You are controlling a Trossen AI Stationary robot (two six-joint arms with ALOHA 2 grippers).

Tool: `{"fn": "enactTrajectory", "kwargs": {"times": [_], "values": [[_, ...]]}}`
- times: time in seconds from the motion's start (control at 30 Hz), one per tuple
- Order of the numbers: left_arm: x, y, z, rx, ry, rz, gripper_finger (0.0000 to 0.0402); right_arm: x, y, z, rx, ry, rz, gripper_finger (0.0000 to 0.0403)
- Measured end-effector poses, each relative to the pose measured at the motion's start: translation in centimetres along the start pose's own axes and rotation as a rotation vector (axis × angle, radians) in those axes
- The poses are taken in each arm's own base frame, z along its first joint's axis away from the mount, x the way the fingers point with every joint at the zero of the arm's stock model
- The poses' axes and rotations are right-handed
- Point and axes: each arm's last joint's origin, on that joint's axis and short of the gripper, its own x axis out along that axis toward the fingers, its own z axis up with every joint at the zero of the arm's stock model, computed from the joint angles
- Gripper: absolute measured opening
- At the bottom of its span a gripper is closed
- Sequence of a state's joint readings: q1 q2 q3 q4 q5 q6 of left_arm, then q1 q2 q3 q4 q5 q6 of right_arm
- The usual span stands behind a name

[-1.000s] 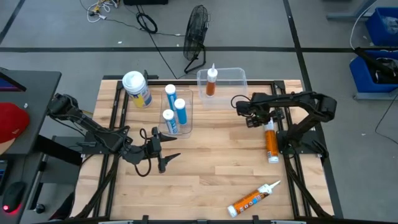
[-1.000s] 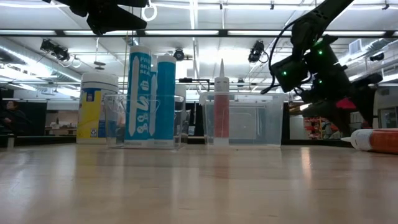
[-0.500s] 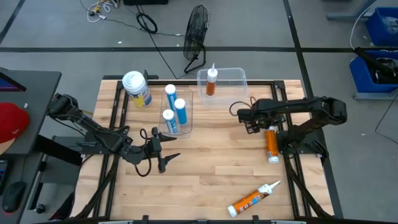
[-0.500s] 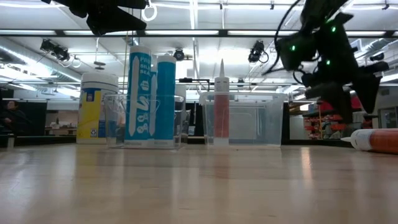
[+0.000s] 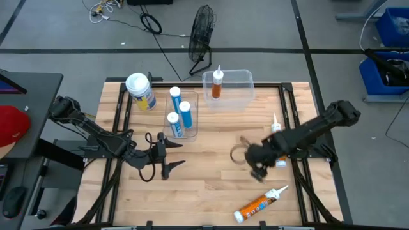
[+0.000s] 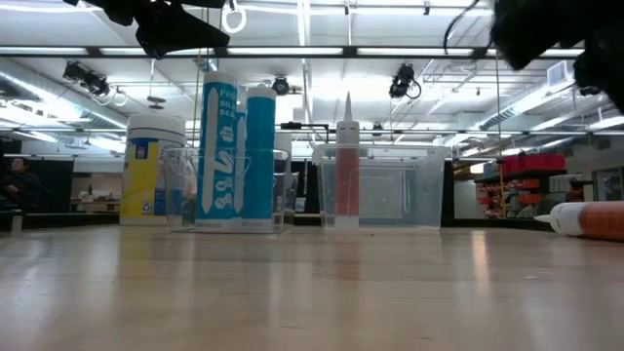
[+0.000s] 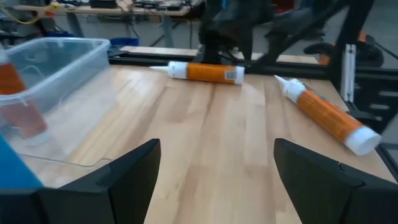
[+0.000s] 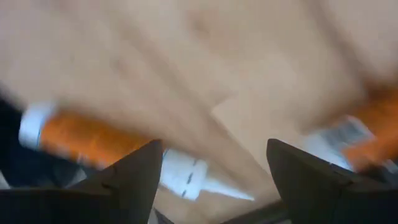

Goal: Pick & place silicon tubes, Sealant and Lysol wipes
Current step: Put the bottom orange sealant into the right transparent bin

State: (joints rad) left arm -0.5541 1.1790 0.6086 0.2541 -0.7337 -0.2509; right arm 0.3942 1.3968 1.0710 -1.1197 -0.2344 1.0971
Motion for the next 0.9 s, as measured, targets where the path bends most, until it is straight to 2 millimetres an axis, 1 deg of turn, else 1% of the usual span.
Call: {"fn": "enactTrajectory", "kwargs": {"times": [0.07, 0.13, 0.3, 0.37, 0.47, 0.57, 0.67, 0.8, 0.9], "values": [[0.0, -0.1, -0.2, 0.012, 0.022, -0.034, 0.0318, 0.5, 1.2, -1.3, -0.191, -0.018, 0.023, 0.0291], [0.0, -0.1, -0.3, 0.026, 0.041, -0.06, 0.0318, 1.0, 1.9, -2.3, -0.291, -0.007, 0.037, 0.0291], [0.0, -0.2, -0.5, -0.004, 0.065, -0.096, 0.0318, 1.8, 2.6, -4.3, -0.374, 0.025, 0.012, 0.029], [-0.1, -0.3, -0.6, -0.016, 0.081, -0.122, 0.0318, 2.1, 2.9, -4.8, -0.4, 0.001, 0.0, 0.0285], [-0.3, -0.6, -0.7, -0.034, 0.098, -0.163, 0.0318, 3.0, 4.2, -5.1, -0.462, -0.072, 0.033, 0.0271], [-0.4, -0.8, -0.8, -0.071, 0.11, -0.18, 0.0318, 4.3, 5.3, -5.3, -0.529, -0.106, 0.049, 0.0249], [-0.6, -1.0, -0.9, -0.08, 0.113, -0.19, 0.0318, 5.8, 6.1, -5.4, -0.553, -0.093, 0.042, 0.022], [-0.8, -1.2, -0.9, -0.083, 0.115, -0.2, 0.0318, 7.6, 7.1, -5.5, -0.603, -0.037, 0.077, 0.0178], [-0.8, -1.2, -1.0, -0.093, 0.119, -0.197, 0.0318, 8.3, 7.2, -5.7, -0.608, 0.033, 0.082, 0.0149]]}}
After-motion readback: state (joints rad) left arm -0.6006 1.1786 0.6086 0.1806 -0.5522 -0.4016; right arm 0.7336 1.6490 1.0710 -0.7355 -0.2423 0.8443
